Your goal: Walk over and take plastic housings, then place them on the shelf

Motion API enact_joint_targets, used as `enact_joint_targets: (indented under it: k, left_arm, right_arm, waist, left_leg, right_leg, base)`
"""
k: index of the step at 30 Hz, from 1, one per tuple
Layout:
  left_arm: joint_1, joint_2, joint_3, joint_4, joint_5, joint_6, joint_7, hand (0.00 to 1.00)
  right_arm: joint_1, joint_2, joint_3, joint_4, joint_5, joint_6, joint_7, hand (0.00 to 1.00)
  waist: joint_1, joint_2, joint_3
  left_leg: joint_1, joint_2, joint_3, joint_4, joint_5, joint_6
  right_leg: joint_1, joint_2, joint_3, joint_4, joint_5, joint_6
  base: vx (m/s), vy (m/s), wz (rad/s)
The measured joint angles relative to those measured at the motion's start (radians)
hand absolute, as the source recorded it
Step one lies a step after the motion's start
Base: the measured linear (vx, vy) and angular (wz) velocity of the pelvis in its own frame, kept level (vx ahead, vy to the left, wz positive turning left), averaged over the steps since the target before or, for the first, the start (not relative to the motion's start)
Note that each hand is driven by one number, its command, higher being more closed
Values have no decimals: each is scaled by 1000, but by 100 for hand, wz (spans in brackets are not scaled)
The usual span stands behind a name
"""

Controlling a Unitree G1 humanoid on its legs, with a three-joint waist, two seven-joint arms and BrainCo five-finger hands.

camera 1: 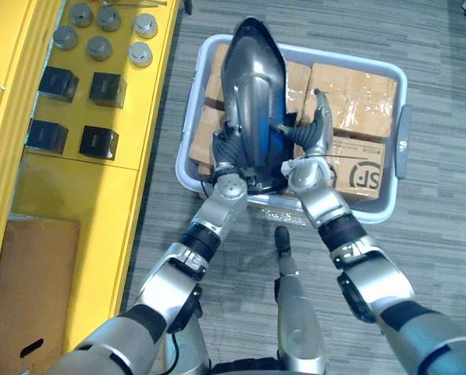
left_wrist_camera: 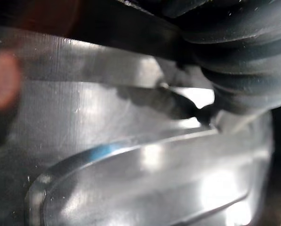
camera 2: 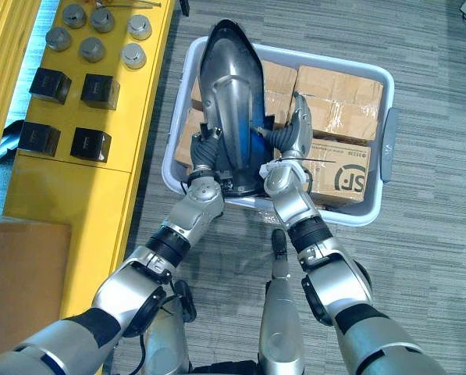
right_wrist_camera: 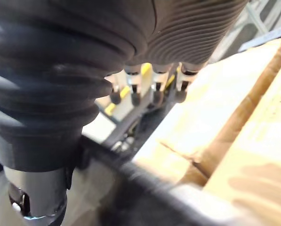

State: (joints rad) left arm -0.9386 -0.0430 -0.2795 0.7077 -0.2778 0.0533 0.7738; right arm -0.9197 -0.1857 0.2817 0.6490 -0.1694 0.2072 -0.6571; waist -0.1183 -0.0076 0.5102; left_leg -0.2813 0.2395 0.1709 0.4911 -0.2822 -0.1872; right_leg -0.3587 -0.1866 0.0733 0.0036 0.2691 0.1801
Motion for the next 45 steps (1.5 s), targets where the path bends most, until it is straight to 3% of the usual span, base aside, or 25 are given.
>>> enact_joint_targets:
  k: [3,5,10,14,17,19,22,24,25,27,28,30,33,34,38,40,41,43,45]
  left_arm:
    - [0,-11,3,-7,67,22,59,100]
    - [0,-9,39,-28,110,36,117,100]
    - [20,24,82,-79,216,62,212,100]
    - [80,34,78,-98,295,94,237,100]
    - [104,58,77,-99,335,94,258,100]
    - [112,74,69,-100,340,93,272,100]
    - [145,76,69,-122,336,28,274,100]
    - [185,73,59,-137,333,-76,276,100]
    - [200,73,59,-151,333,-103,277,100]
    - [280,73,37,-271,333,-223,280,100]
    - [304,73,31,-306,333,-251,278,100]
    - [418,71,16,-446,335,-332,244,100]
    - [547,61,15,-580,330,-374,163,100]
    - [629,60,16,-680,322,-383,104,100]
    - [795,73,43,-866,289,-385,-46,100]
    - [840,76,59,-905,280,-384,-87,100]
    - [912,75,92,-959,274,-384,-141,100]
    - [957,76,122,-996,275,-383,-176,100]
    - [1012,75,169,-1049,275,-383,-210,100]
  right_arm:
    - [18,0,-8,-24,2,-32,-31,0]
    - [59,-4,-38,-134,24,-60,-72,0]
    - [206,-16,-63,-499,42,-208,-103,0]
    - [365,-8,-55,-765,91,-332,-59,0]
    - [478,-4,-55,-857,158,-398,-3,0]
    - [546,-1,-56,-867,166,-408,15,0]
    - [721,18,-73,-862,196,-405,30,0]
    - [800,50,-109,-841,232,-407,31,0]
    - [817,57,-119,-823,243,-406,34,0]
    - [886,82,-150,-755,309,-407,63,0]
    - [904,87,-162,-744,326,-407,71,0]
    - [968,106,-172,-723,390,-430,107,0]
    - [1019,108,-181,-717,392,-452,137,0]
    - [1035,108,-197,-717,392,-473,155,0]
    - [1042,108,-238,-706,392,-477,189,0]
    - [1044,109,-242,-700,392,-477,202,0]
    - [1043,110,-242,-691,394,-477,220,0]
    - [1035,113,-239,-673,398,-478,231,0]
    - [1027,120,-229,-659,410,-477,243,0]
  waist:
    - [-1,0,0]
    - [-3,1,0]
    - [-8,0,0]
    - [-15,-1,0]
    - [-31,-15,-1]
    - [-35,-27,-6]
    - [-59,-43,-15]
    - [-64,-45,-16]
    - [-70,-46,-17]
    - [-77,-54,-42]
    - [-76,-54,-49]
    - [-69,-49,-103]
    - [-50,-33,-170]
    - [-35,-20,-205]
    - [15,4,-278]
    - [29,10,-294]
    - [54,22,-315]
    - [67,25,-322]
    - [99,26,-326]
  left_leg:
    - [0,0,1,3,-4,-2]
    - [1,0,3,7,-8,0]
    - [5,1,5,6,-11,1]
    - [62,4,14,-22,-14,-2]
    - [107,4,38,-42,-18,-5]
    - [125,4,56,-53,-18,-5]
    - [146,4,70,-74,-17,-6]
    - [190,4,93,-100,-17,-7]
    - [202,3,94,-106,-17,-7]
    - [227,3,100,-134,-16,-8]
    - [232,3,101,-138,-15,-9]
    - [252,1,107,-167,-12,-12]
    - [287,-7,106,-215,5,-13]
    - [303,-11,97,-241,15,-12]
    - [318,-26,50,-276,34,-9]
    - [319,-25,38,-276,36,-9]
    - [319,-25,11,-286,47,-10]
    - [319,-29,-22,-301,62,-10]
    - [319,-33,-53,-319,81,-10]
  right_leg:
    - [0,0,3,-1,0,0]
    - [0,1,7,-2,0,0]
    - [2,3,11,-4,0,0]
    - [53,7,14,-23,-1,-1]
    - [84,9,28,-38,-5,-2]
    - [84,11,43,-39,-9,-5]
    - [88,16,51,-39,-9,2]
    - [108,20,67,-42,-15,7]
    - [117,20,67,-42,-20,7]
    - [126,22,67,-43,-28,9]
    - [130,23,66,-43,-30,9]
    - [139,23,64,-45,-36,13]
    - [158,21,45,-48,-36,14]
    - [173,16,19,-50,-37,14]
    - [225,-7,-50,-71,-49,23]
    - [242,-9,-66,-81,-49,23]
    - [259,-13,-97,-83,-54,22]
    - [280,-20,-130,-83,-59,21]
    - [296,-27,-161,-83,-61,20]
  base:
    - [-4,5,-1]
    - [-24,29,-5]
    - [-4,5,-1]
    - [8,8,-6]
    - [-14,4,-18]
    - [-5,-5,-19]
    - [21,-10,-13]
    - [53,5,-21]
    - [61,15,-15]
    - [49,7,-4]
    - [48,4,0]
    - [51,11,-1]
    - [68,7,9]
    - [49,2,28]
    - [19,0,35]
    - [-1,-5,37]
    - [-8,-16,43]
    - [-10,-21,54]
    - [-35,-24,47]
